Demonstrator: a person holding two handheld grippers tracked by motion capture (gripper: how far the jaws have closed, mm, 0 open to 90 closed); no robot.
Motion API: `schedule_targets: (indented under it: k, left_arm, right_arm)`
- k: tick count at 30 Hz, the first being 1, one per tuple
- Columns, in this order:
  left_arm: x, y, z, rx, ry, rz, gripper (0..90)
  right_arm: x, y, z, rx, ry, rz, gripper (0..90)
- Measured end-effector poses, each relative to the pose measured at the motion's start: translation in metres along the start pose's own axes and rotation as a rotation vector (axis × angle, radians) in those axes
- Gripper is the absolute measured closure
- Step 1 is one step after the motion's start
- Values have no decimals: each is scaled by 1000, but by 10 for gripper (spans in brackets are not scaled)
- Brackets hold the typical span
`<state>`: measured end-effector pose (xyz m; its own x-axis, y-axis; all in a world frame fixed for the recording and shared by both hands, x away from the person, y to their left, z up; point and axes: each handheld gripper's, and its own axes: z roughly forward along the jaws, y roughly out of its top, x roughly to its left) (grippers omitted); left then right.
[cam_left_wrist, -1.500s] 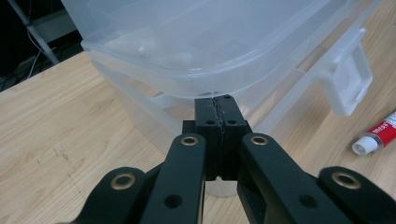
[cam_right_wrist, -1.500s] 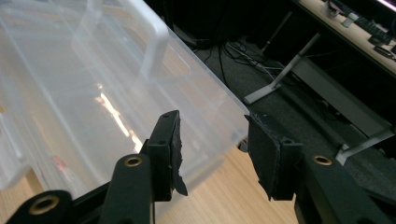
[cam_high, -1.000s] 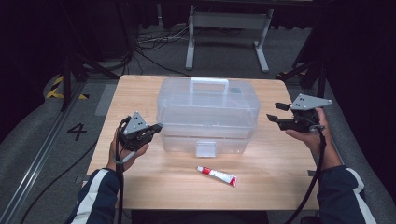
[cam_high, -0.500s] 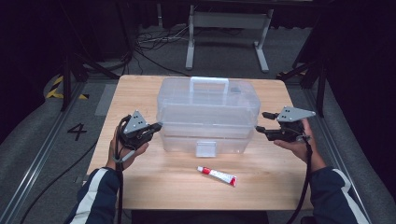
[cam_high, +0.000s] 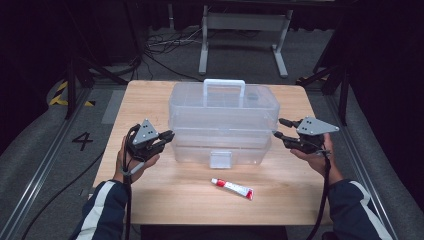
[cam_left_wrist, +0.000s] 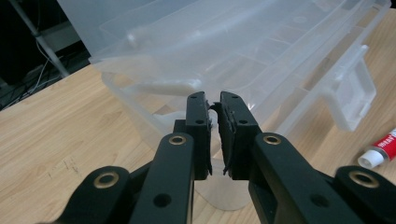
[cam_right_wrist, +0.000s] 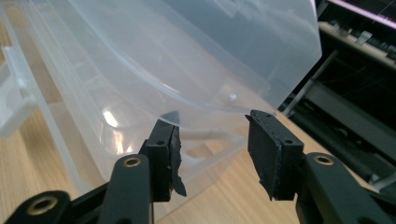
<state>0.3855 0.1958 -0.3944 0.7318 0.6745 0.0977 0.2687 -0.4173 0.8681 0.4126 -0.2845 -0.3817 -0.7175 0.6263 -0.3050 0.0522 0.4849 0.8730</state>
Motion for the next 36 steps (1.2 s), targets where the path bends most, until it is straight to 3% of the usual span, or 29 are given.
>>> schedule_targets:
  k: [4,9,13,15,19,23,36]
  left_arm:
    - [-3,-3,-1,2,-20,2,752]
    - [-14,-3,1,7,-66,43,653]
    - [-18,-3,2,9,-87,57,624]
    - [-20,-4,4,13,-98,58,612]
    - [-21,-5,7,29,-104,74,591]
    - [-23,-6,11,37,-110,76,575]
    - [-25,-4,19,43,-138,84,567]
  right_arm:
    - [2,3,-2,-41,-32,-17,621]
    - [5,5,-2,-84,-76,-31,695]
    - [10,10,-4,-125,-120,-53,704]
    - [13,12,-4,-130,-149,-71,713]
    - [13,14,-3,-143,-177,-62,724]
    - [15,18,-2,-142,-221,-99,741]
    - [9,30,2,-152,-273,-81,764]
